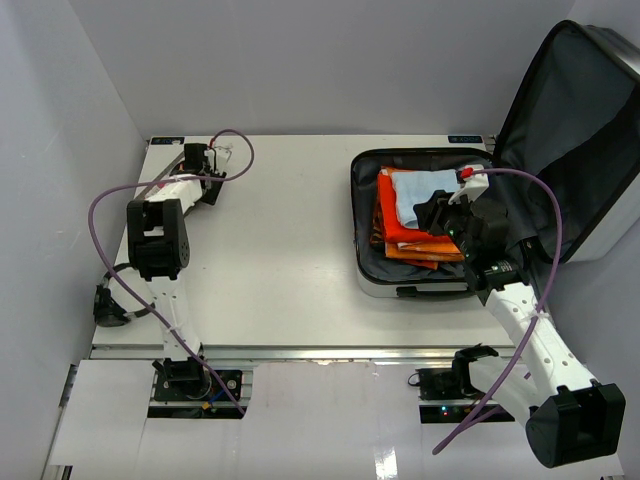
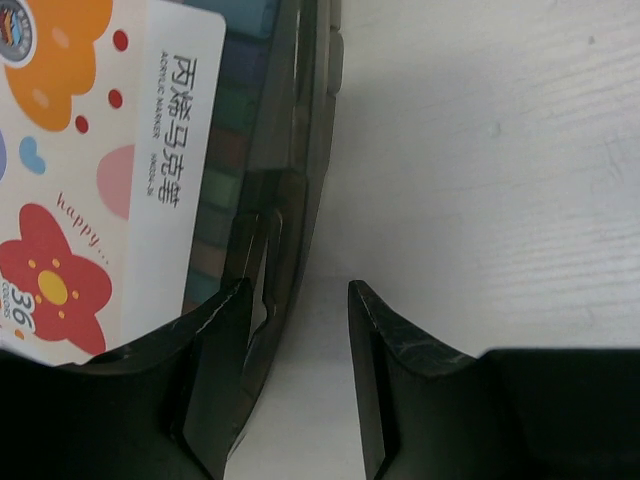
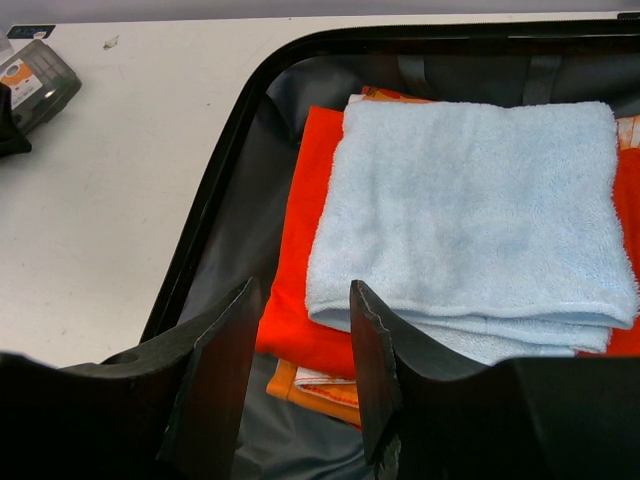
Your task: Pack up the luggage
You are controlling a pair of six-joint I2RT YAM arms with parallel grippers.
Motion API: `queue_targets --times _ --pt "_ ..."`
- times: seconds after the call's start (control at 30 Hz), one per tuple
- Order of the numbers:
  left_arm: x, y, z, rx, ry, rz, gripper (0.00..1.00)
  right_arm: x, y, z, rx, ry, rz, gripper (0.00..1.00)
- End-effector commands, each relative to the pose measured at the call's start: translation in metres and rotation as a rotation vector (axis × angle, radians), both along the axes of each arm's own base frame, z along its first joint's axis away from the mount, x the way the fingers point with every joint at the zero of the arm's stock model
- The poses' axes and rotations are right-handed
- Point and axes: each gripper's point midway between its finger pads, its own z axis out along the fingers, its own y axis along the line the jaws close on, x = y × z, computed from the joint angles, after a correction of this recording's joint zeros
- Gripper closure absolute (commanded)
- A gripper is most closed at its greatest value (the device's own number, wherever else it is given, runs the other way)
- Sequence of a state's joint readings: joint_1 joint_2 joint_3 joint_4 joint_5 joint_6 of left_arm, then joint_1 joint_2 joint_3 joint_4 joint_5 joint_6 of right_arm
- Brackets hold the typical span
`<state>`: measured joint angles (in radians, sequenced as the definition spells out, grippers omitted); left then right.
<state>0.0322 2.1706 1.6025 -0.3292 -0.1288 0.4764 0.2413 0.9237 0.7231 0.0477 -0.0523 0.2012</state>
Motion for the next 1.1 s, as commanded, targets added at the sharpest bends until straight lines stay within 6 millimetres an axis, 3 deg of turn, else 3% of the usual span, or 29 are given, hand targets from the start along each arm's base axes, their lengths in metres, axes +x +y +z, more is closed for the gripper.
queue_targets --times 0.0,0.13,0.33,0.37,0.43,0.6,0.8,0.93,1.07 --pt "0.009 0.013 0.005 0.07 -0.011 0.027 0.47 0.001 -0.004 0.008 -0.004 -0.035 -0.012 0.52" --pt "0.007 0.026 -0.011 0.132 0.024 0.074 0.47 0.001 -0.003 0.007 -0.002 -0.033 -0.008 0.52" --pt "0.003 0.037 -0.02 0.185 0.05 0.122 0.55 0.002 -0.004 0.006 -0.005 -0.031 -0.012 0.52" --pt "0.001 0.037 -0.022 0.192 0.059 0.123 0.59 0.002 -0.004 0.006 -0.006 -0.031 -0.01 0.52" --pt "-0.004 0.039 -0.028 0.199 0.077 0.129 0.77 0.002 -0.004 0.006 -0.006 -0.032 -0.012 0.52" --pt "-0.01 0.039 -0.035 0.202 0.097 0.139 0.99 0.001 -0.006 0.008 -0.008 -0.041 -0.017 0.51" --pt "-0.01 0.037 -0.026 0.204 0.074 0.171 1.0 0.0 -0.006 0.009 -0.009 -0.043 -0.017 0.51" --pt "-0.003 -0.012 -0.001 0.11 0.0 0.17 1.0 0.001 -0.005 0.009 -0.009 -0.042 -0.014 0.51" --pt "-0.014 -0.067 0.018 -0.144 -0.036 0.123 1.0 0.0 -0.002 0.008 -0.005 -0.037 0.001 0.5"
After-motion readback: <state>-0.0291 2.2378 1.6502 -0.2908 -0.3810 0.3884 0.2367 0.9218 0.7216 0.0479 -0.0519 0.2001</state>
